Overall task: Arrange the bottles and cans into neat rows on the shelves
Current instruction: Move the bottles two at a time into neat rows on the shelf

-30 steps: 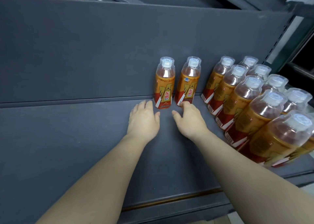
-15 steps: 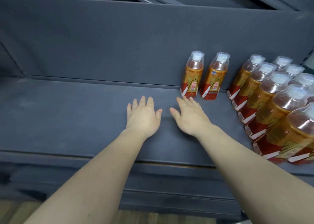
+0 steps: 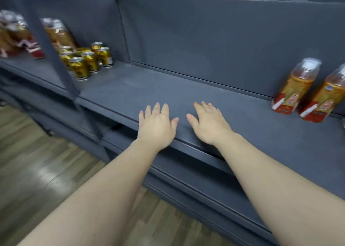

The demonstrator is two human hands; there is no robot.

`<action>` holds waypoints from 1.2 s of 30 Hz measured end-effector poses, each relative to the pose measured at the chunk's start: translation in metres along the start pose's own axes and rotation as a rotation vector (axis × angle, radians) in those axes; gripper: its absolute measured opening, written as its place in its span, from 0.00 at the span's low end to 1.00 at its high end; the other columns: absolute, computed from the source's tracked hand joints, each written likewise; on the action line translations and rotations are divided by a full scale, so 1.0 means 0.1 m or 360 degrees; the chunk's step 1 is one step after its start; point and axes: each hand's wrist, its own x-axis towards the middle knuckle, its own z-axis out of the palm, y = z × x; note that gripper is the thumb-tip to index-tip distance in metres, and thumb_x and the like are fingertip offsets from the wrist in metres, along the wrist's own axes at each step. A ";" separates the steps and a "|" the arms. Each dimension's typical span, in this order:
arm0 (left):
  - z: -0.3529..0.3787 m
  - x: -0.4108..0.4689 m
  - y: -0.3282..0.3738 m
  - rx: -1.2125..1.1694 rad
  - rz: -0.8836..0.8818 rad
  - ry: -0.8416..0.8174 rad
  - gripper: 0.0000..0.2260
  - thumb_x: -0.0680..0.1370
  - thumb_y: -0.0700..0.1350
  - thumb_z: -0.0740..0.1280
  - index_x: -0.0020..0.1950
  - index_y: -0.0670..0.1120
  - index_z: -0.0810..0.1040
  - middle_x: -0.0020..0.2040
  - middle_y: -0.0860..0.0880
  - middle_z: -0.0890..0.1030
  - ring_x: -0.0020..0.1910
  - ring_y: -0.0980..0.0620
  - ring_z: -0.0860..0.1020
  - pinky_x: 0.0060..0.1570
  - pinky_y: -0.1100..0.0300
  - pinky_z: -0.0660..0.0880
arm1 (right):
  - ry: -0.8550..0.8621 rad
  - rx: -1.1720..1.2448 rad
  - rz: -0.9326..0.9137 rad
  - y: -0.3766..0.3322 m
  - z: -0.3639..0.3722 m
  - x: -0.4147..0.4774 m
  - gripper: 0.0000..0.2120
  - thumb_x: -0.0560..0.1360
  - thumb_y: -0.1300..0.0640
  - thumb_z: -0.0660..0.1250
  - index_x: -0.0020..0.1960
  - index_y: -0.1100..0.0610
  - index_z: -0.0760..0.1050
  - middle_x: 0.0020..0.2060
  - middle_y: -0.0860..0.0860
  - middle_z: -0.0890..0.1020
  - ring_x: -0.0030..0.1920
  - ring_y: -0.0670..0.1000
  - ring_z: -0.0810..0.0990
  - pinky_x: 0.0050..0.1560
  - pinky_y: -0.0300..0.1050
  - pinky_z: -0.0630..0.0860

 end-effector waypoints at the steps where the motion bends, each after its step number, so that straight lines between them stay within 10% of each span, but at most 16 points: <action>1: -0.03 -0.04 -0.16 0.0005 -0.0053 0.0015 0.29 0.84 0.59 0.51 0.81 0.46 0.52 0.81 0.43 0.54 0.80 0.39 0.51 0.77 0.42 0.48 | -0.0014 -0.0005 -0.0058 -0.16 0.03 0.04 0.31 0.84 0.39 0.46 0.82 0.52 0.48 0.81 0.53 0.49 0.81 0.54 0.44 0.80 0.52 0.42; 24: -0.73 -0.52 -4.11 -0.0026 -0.0783 0.0323 0.24 0.83 0.59 0.53 0.73 0.45 0.64 0.70 0.45 0.70 0.67 0.41 0.67 0.69 0.43 0.63 | -0.0203 -0.0160 -0.0855 -4.13 1.26 0.89 0.31 0.84 0.40 0.48 0.82 0.54 0.51 0.80 0.56 0.55 0.80 0.57 0.50 0.79 0.55 0.48; 36: -0.82 -0.38 -5.28 -0.0090 -0.1089 0.0303 0.28 0.83 0.59 0.53 0.79 0.46 0.57 0.80 0.44 0.59 0.78 0.39 0.56 0.76 0.42 0.53 | -0.0343 -0.0220 -0.1081 -5.36 1.79 1.50 0.31 0.84 0.40 0.48 0.81 0.55 0.50 0.80 0.57 0.54 0.80 0.58 0.49 0.79 0.54 0.48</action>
